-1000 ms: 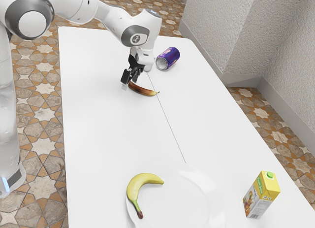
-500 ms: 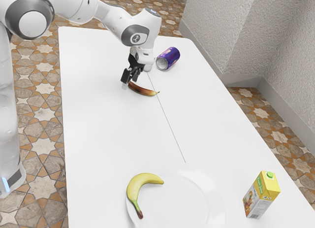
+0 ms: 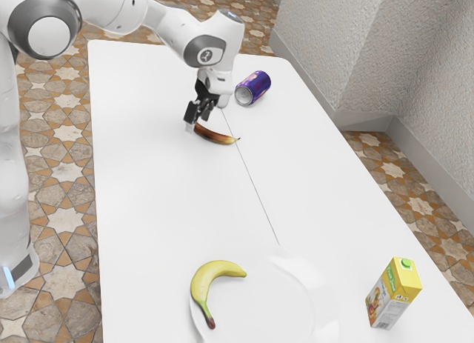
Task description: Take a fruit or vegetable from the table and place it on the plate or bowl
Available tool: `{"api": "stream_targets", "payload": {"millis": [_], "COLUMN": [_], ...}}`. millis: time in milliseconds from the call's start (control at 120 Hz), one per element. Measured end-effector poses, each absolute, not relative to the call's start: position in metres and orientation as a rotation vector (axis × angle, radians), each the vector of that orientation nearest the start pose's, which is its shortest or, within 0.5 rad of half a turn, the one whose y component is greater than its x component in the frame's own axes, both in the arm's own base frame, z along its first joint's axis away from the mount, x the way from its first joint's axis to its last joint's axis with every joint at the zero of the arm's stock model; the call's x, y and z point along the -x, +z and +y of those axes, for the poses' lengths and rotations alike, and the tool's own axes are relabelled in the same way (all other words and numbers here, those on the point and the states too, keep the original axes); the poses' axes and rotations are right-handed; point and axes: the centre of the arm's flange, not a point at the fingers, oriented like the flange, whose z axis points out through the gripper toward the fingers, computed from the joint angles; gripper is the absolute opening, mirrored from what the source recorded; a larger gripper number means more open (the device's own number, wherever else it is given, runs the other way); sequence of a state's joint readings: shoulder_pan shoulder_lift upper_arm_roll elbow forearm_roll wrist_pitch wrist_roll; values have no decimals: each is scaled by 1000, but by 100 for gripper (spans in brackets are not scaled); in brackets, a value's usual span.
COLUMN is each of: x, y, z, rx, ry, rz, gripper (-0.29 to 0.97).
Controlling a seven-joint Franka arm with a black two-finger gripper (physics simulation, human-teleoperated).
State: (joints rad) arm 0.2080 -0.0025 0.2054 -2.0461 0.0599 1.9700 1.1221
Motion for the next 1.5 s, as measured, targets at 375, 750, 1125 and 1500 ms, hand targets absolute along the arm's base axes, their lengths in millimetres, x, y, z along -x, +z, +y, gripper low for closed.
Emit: {"api": "stream_targets", "payload": {"millis": [375, 750, 1125, 1500], "x": [-497, -507, -546, -585], "y": [435, 434, 436, 459], "z": [215, 204, 85, 37], "rx": [2941, 2938, 2783, 2647], "ry": [136, 117, 104, 138], "rz": [1142, 1161, 1470, 1665], "gripper": [68, 68, 68, 68]}}
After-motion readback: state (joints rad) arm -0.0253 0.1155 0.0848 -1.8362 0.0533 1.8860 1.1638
